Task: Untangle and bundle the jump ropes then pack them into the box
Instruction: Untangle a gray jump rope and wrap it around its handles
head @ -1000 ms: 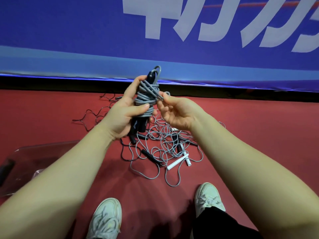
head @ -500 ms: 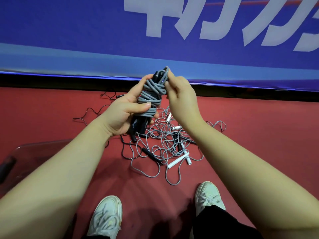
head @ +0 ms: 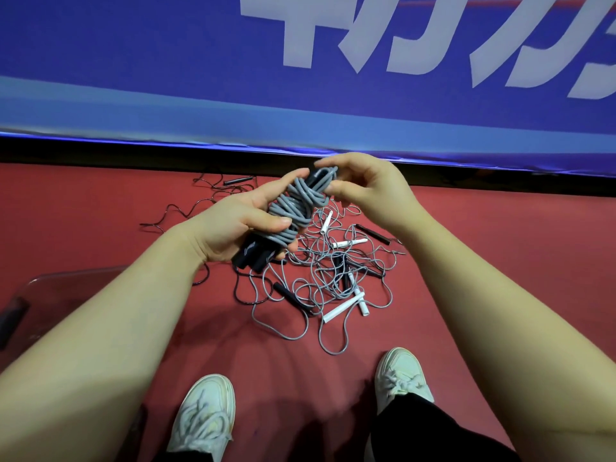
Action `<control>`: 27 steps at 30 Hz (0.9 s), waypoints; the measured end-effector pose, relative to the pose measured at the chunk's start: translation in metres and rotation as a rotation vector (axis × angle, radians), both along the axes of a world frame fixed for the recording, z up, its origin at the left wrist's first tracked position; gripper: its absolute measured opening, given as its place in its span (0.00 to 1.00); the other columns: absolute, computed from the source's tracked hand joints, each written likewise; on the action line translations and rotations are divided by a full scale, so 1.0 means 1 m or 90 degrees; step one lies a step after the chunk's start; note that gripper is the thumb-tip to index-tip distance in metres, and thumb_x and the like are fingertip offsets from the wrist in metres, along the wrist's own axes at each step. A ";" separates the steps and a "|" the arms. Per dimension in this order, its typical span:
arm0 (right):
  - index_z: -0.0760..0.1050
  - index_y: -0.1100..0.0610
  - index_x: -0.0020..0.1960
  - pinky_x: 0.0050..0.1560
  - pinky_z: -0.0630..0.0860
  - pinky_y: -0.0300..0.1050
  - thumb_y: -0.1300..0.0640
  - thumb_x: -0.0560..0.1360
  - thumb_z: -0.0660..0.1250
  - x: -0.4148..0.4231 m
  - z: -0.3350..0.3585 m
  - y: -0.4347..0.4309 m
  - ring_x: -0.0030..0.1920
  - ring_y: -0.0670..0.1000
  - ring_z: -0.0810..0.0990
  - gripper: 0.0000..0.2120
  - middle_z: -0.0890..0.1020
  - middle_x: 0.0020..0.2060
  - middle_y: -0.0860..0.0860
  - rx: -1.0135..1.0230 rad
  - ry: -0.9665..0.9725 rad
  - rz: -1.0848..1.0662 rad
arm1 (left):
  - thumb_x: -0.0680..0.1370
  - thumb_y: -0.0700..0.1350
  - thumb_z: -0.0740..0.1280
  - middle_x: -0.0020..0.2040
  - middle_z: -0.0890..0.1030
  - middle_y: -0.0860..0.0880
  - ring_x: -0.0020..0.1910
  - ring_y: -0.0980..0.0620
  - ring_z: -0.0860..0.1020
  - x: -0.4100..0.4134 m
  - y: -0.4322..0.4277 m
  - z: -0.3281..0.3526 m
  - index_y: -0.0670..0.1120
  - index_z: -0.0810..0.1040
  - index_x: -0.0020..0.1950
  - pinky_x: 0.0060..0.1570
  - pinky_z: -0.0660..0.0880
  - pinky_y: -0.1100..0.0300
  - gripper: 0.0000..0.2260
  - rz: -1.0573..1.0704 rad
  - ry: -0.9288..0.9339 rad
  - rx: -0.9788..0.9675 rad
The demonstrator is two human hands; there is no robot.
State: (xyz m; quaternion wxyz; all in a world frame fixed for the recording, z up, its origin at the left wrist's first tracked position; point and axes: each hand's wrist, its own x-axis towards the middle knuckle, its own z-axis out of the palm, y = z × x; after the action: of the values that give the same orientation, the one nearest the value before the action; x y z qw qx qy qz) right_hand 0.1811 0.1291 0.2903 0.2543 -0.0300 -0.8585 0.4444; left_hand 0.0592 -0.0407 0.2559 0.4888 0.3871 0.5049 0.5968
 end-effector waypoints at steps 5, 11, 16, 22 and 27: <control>0.75 0.56 0.43 0.33 0.75 0.37 0.70 0.70 0.70 0.004 -0.006 0.011 0.27 0.43 0.77 0.11 0.80 0.26 0.46 -0.098 -0.050 0.036 | 0.68 0.34 0.62 0.43 0.82 0.49 0.37 0.45 0.80 0.006 0.003 0.000 0.56 0.63 0.73 0.33 0.77 0.58 0.35 -0.029 0.025 -0.022; 0.72 0.56 0.40 0.38 0.73 0.33 0.68 0.68 0.71 0.001 -0.018 0.015 0.33 0.40 0.77 0.11 0.80 0.33 0.45 -0.245 0.017 0.091 | 0.69 0.35 0.63 0.48 0.82 0.46 0.38 0.44 0.81 0.009 0.005 0.002 0.58 0.65 0.70 0.34 0.78 0.56 0.33 -0.024 0.040 -0.019; 0.75 0.55 0.42 0.43 0.73 0.37 0.57 0.66 0.76 -0.015 -0.028 0.007 0.37 0.45 0.77 0.10 0.80 0.35 0.46 -0.521 0.123 0.139 | 0.71 0.37 0.62 0.49 0.81 0.48 0.40 0.41 0.82 0.011 0.013 0.005 0.53 0.64 0.73 0.33 0.77 0.57 0.32 -0.010 0.032 0.019; 0.68 0.58 0.39 0.33 0.72 0.34 0.70 0.76 0.60 -0.022 -0.021 0.000 0.29 0.43 0.75 0.11 0.73 0.30 0.51 -0.538 0.146 0.054 | 0.70 0.39 0.61 0.48 0.80 0.47 0.38 0.41 0.81 0.012 0.015 0.006 0.51 0.65 0.71 0.31 0.76 0.59 0.29 0.018 0.095 0.025; 0.68 0.55 0.39 0.37 0.66 0.39 0.62 0.76 0.66 -0.022 -0.012 0.005 0.33 0.45 0.71 0.09 0.74 0.34 0.49 -0.423 0.052 -0.016 | 0.71 0.37 0.61 0.52 0.75 0.40 0.34 0.41 0.80 0.012 0.016 0.008 0.57 0.68 0.66 0.29 0.75 0.58 0.26 0.045 0.061 0.064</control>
State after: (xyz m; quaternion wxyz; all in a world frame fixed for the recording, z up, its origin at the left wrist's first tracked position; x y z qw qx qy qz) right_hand 0.1595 0.1340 0.2786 0.2700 -0.1041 -0.6554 0.6977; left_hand 0.0714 -0.0249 0.2639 0.4226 0.4217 0.5104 0.6190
